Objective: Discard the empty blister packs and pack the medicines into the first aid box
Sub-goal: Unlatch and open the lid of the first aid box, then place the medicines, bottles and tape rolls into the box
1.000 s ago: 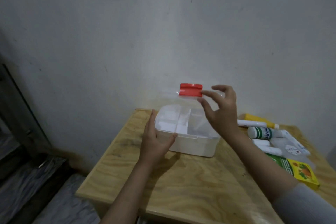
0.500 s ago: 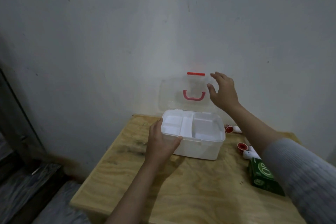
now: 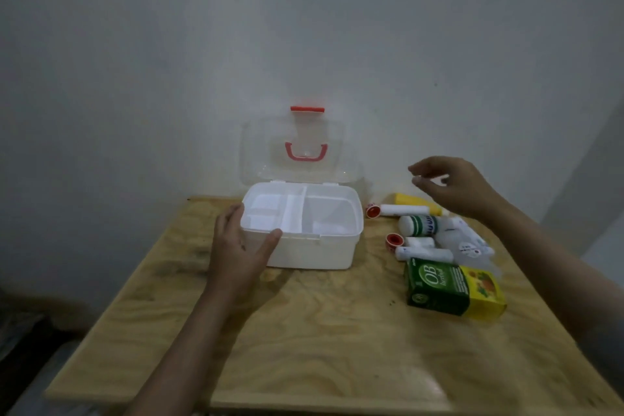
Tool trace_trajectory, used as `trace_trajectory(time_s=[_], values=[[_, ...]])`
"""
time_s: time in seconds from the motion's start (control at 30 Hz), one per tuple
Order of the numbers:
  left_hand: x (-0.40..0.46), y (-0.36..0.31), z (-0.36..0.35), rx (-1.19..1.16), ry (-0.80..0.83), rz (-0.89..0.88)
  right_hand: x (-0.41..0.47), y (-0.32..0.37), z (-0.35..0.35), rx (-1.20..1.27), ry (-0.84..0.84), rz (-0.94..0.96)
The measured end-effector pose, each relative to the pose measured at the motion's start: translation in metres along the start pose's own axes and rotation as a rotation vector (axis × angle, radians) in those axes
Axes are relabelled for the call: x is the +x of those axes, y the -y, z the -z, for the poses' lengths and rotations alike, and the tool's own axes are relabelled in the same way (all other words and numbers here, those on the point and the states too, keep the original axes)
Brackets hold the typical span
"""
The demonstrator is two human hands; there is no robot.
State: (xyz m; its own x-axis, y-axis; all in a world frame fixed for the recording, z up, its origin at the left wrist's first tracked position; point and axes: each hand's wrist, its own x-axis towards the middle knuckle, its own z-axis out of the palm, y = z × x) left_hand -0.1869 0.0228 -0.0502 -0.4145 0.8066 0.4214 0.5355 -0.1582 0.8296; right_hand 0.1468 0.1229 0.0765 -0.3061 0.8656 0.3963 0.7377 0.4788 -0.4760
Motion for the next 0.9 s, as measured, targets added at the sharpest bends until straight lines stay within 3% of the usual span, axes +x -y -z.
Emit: trace_trajectory(time_s=[0.23, 0.4, 0.63, 0.9], values=[[-0.004, 0.001, -0.005, 0.014, -0.062, -0.063, -0.106, -0.035, 0.007, -0.092, 0.376, -0.203], [-0.005, 0.002, -0.008, 0.0, -0.073, -0.068, -0.148, -0.063, 0.003, 0.067, 0.218, -0.237], [-0.003, 0.01, -0.01, 0.036, -0.083, -0.098, -0.144, -0.058, -0.005, 0.25, 0.128, -0.224], [-0.004, 0.012, -0.013, 0.04, -0.095, -0.081, -0.094, -0.001, 0.002, 0.395, -0.095, 0.003]])
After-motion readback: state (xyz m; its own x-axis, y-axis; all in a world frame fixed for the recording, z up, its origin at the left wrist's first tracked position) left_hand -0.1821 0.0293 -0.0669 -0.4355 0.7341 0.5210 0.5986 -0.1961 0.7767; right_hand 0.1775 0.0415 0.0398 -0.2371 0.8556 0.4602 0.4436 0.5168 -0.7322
